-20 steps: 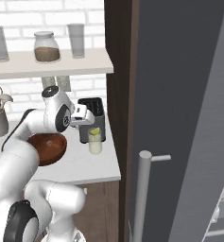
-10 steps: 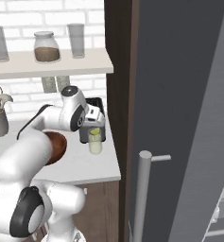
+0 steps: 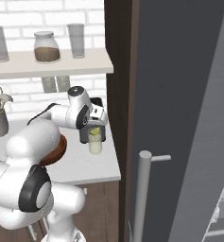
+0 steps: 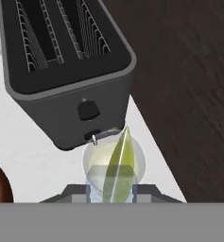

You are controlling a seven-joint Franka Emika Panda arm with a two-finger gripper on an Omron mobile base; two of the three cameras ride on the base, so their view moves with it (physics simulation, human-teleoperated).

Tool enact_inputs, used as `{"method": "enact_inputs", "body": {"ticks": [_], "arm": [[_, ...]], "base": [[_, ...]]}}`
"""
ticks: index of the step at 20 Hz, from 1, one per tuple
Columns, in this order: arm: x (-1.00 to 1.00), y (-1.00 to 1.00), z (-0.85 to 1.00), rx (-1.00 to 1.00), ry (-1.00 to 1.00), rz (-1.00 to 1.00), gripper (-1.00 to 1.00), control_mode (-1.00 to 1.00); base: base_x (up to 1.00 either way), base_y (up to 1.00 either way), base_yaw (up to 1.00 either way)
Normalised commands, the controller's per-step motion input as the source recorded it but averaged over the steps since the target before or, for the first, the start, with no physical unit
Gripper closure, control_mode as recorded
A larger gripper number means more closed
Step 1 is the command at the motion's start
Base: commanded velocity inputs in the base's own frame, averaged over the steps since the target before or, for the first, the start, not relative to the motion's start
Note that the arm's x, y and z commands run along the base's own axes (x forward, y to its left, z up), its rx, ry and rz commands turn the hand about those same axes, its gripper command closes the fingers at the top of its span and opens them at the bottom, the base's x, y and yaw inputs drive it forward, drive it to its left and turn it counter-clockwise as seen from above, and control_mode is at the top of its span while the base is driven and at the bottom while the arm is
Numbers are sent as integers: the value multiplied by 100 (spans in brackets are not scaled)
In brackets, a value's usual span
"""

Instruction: Grab a lemon wedge from the fridge and one ice cube from the ice bowl, and put them in the glass of lemonade.

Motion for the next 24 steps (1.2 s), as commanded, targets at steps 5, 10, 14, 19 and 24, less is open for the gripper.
{"method": "enact_inputs", "body": {"ticks": [5, 10, 14, 19, 24], "arm": [[5, 0, -9, 1, 0, 0, 100, -100], [-5, 0, 0, 0, 0, 0, 100, -100], [0, 0, -2, 0, 0, 0, 100, -100], [0, 0, -6, 0, 0, 0, 100, -100], [0, 0, -1, 0, 0, 0, 100, -100]], "base": [[0, 0, 0], [0, 0, 0], [0, 0, 0], [0, 0, 0], [0, 0, 0]]}}
